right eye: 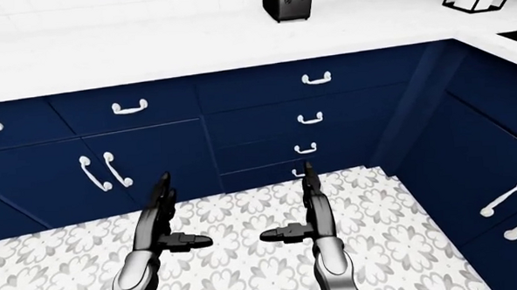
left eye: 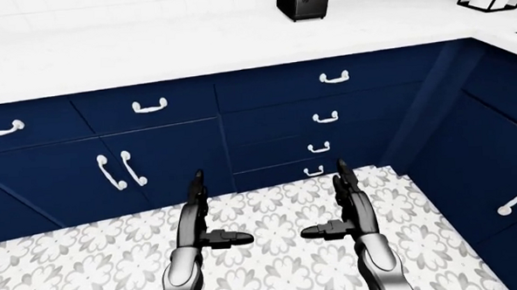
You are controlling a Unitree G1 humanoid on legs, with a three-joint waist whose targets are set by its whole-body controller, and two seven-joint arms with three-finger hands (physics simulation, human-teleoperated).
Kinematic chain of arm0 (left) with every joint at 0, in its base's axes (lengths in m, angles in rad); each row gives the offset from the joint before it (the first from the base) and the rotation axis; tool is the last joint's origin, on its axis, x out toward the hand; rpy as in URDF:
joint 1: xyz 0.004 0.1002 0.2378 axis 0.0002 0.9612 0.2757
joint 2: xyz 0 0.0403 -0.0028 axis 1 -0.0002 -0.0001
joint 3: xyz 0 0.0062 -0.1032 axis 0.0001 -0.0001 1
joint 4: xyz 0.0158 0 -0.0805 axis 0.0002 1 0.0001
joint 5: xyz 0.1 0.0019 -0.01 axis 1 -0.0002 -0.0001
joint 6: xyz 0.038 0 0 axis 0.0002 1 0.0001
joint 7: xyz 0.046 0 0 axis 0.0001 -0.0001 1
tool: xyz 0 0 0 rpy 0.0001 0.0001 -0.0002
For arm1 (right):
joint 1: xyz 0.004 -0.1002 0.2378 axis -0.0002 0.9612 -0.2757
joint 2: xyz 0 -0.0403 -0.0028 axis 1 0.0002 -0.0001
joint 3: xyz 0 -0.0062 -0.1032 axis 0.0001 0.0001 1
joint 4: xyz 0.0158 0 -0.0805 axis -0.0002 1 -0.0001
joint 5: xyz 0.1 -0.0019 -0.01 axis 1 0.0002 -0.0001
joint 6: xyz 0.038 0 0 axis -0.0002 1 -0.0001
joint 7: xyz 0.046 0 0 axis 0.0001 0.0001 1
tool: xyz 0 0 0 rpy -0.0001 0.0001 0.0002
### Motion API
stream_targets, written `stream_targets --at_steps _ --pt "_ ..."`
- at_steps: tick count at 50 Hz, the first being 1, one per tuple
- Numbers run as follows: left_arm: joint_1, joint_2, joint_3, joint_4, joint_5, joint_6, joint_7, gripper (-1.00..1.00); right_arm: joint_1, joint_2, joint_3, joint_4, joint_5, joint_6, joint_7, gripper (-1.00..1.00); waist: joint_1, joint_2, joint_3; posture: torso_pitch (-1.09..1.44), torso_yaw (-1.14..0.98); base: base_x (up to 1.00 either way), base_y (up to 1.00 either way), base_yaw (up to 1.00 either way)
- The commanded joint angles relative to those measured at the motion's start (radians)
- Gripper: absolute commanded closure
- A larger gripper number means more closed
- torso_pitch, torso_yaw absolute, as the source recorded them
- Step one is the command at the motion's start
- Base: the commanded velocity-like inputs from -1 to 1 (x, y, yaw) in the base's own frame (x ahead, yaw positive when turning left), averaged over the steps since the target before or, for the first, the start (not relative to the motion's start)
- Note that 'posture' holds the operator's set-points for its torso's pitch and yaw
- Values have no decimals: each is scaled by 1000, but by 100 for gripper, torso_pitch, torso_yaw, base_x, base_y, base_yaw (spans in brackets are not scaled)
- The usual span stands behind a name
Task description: Navigate to the toaster.
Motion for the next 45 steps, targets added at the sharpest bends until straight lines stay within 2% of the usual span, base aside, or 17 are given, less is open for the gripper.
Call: stream_targets --at_steps 1,5,6,7,8,11,16,17,18,20,28,33,35,37,38,40,45 --pt "-17 4 3 -38 -1 -33 4 -100 -21 1 3 -38 3 -34 5 -100 2 -1 -13 0 0 0 -33 0" --pt "-18 4 4 -37 -1 -33 4 -100 -21 0 2 -39 3 -33 5 -100 5 61 -20 0 0 0 -34 0" --pt "-18 4 4 -37 -2 -33 4 -100 -22 0 2 -37 3 -34 5 -100 2 60 -29 0 0 0 -33 0" --pt "-18 4 4 -37 -2 -33 4 -100 -21 0 3 -37 2 -35 5 -100 15 35 -21 0 0 0 -34 0" --pt "-18 4 4 -37 -1 -33 4 -100 -20 1 3 -39 2 -34 5 -100 7 47 -19 0 0 0 -34 0" --pt "-18 4 4 -37 -2 -33 4 -100 -21 1 3 -33 2 -39 5 -100 8 41 -34 0 0 0 -34 0" --pt "-18 4 4 -37 -1 -32 4 -100 -21 1 3 -37 5 -36 6 -100 12 -24 -25 0 0 0 -34 0" --pt "-18 4 4 -37 -1 -32 4 -100 -21 1 2 -35 6 -38 7 -100 11 -52 -31 0 0 0 -30 0" --pt "-18 4 4 -37 -2 -32 4 -100 -19 2 3 -39 6 -35 6 -100 6 -104 -45 0 0 0 -28 0" --pt "-18 4 4 -37 -1 -33 4 -100 -16 3 5 -49 6 -28 6 -100 -2 -75 -34 0 0 0 -25 0" --pt "-18 4 5 -33 -1 -37 4 -100 -15 3 5 -49 7 -33 5 -100 -2 -14 -18 0 0 0 -23 0" --pt "-18 4 4 -36 -1 -34 4 -100 -17 2 4 -45 8 -35 6 -100 1 -1 -26 0 0 0 -10 0" --pt "-17 3 3 -39 -1 -31 4 -100 -19 1 2 -38 9 -39 7 -100 0 22 -25 0 0 0 -10 0" --pt "-19 4 4 -35 -1 -34 4 -100 -19 2 3 -41 9 -36 6 -100 1 72 -36 0 0 0 -14 0" --pt "-18 3 3 -38 -1 -32 5 -100 -21 1 3 -38 9 -38 6 -100 10 32 -27 0 0 0 -16 0" --pt "-17 3 3 -39 0 -32 4 -100 -22 1 2 -33 9 -42 6 -100 5 44 -27 0 0 0 -16 0" --pt "-19 3 3 -37 -1 -32 4 -100 -21 1 2 -36 8 -38 6 -100 7 24 -29 0 0 0 -20 0"
